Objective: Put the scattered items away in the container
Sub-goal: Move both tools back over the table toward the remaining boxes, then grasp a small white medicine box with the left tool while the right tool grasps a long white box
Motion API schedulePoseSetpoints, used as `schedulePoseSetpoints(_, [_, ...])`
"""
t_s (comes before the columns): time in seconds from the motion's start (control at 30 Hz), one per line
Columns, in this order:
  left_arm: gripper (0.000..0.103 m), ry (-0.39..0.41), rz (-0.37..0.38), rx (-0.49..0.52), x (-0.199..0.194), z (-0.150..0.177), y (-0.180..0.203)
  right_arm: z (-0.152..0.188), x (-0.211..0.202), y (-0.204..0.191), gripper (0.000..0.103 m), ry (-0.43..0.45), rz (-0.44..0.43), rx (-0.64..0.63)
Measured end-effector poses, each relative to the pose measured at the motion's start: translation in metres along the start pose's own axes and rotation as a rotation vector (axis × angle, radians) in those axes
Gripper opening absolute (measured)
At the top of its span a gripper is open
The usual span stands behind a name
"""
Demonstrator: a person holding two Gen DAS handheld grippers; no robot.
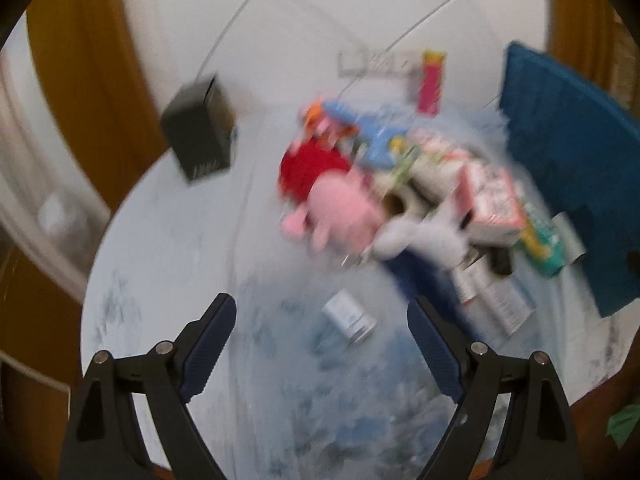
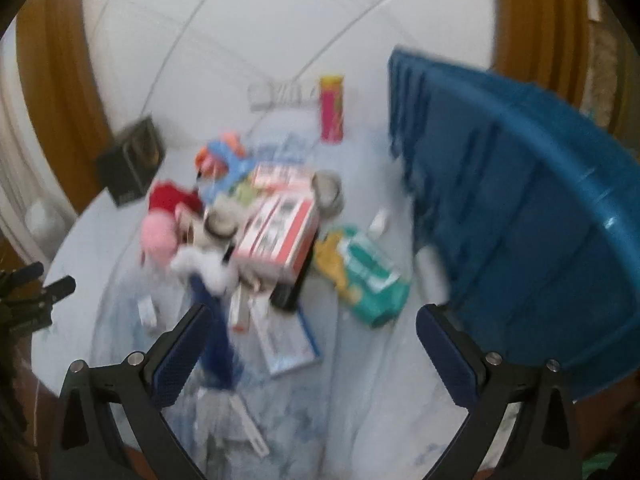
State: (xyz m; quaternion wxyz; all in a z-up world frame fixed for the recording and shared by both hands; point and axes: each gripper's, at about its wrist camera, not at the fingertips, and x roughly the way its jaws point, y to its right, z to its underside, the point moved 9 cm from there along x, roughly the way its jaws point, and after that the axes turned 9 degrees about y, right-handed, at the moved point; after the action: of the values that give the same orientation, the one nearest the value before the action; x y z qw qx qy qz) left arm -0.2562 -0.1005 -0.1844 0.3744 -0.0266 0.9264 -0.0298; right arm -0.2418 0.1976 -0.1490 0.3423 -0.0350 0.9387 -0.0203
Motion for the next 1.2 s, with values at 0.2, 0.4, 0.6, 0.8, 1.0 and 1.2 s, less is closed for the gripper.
schedulePoseSetpoints(0.2, [0.088, -0.123, -0.023, -0.046, 0.048, 0.044, 0.004, 0.041, 0.058, -0.018, 0.103, -0.121, -0.044, -0.034])
schedulePoseSetpoints(0.4, [0.088, -0.191, -0.033, -0.066, 0.084, 0.063, 0.019, 0.076, 0.114, -0.022, 0.103, -0.233, -0.066, -0.049])
schedulePoseSetpoints(0.6, [0.088, -0.248, -0.05, -0.109, 0.118, 0.076, 0.026, 0.097, 0.154, -0.026, 0.103, -0.302, -0.091, -0.07])
schedulePoseSetpoints(0.8, [0.088, -0.287, -0.08, -0.143, 0.141, 0.083, 0.026, 0.104, 0.182, -0.026, 0.103, -0.333, -0.098, -0.081])
schedulePoseSetpoints(1.0, [0.088, -0.305, -0.082, -0.171, 0.153, 0.088, 0.029, 0.111, 0.2, -0.027, 0.103, -0.36, -0.106, -0.087])
schedulePoseSetpoints(1.2, [0.057, -0.287, -0.032, -0.191, 0.145, 0.084, 0.038, 0.115, 0.204, -0.028, 0.103, -0.372, -0.067, -0.142])
